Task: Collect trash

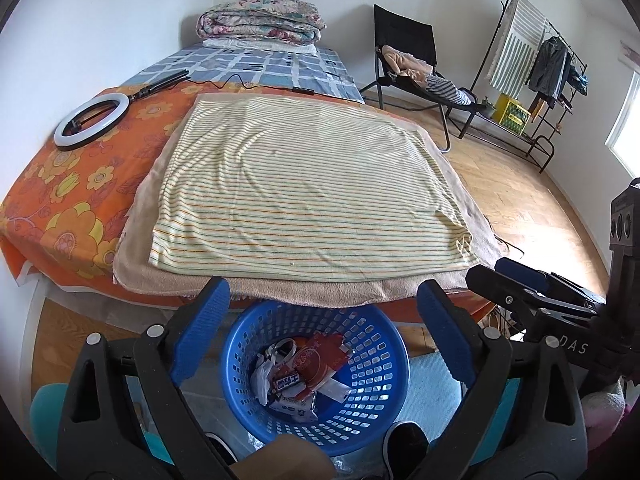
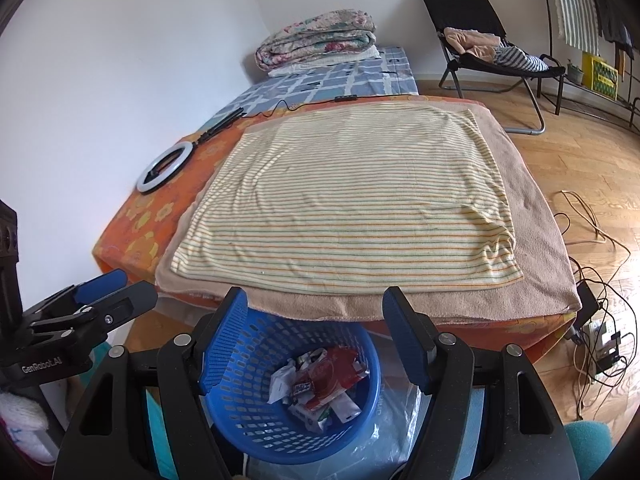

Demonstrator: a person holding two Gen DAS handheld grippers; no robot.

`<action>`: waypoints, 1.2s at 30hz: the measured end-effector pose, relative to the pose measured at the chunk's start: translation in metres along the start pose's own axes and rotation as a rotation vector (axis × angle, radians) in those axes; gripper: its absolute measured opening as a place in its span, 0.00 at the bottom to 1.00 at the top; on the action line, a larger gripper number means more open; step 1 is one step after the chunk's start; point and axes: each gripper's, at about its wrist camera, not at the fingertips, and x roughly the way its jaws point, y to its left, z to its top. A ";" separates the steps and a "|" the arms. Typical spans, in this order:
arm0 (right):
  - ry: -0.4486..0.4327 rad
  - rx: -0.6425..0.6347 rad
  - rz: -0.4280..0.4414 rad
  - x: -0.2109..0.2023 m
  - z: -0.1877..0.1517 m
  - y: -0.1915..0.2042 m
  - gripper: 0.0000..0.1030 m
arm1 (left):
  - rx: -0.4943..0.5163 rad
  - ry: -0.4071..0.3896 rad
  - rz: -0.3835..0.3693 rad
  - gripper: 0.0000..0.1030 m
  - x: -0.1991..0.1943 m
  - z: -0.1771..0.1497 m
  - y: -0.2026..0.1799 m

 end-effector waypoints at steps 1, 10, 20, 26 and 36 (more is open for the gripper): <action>0.000 -0.001 0.001 0.000 0.000 0.000 0.68 | 0.003 -0.004 0.003 0.94 -0.001 0.000 0.000; 0.007 0.001 0.006 0.001 0.000 0.001 0.68 | -0.009 -0.014 0.003 0.94 -0.005 0.003 -0.002; 0.012 0.007 0.008 0.002 -0.001 0.000 0.68 | -0.003 -0.019 0.018 0.97 -0.006 0.002 -0.004; 0.017 0.012 0.012 0.003 -0.002 0.000 0.68 | -0.002 -0.020 0.018 0.97 -0.006 0.003 -0.003; 0.029 0.021 0.019 0.006 -0.005 -0.001 0.68 | -0.003 -0.019 0.020 0.97 -0.006 0.002 -0.005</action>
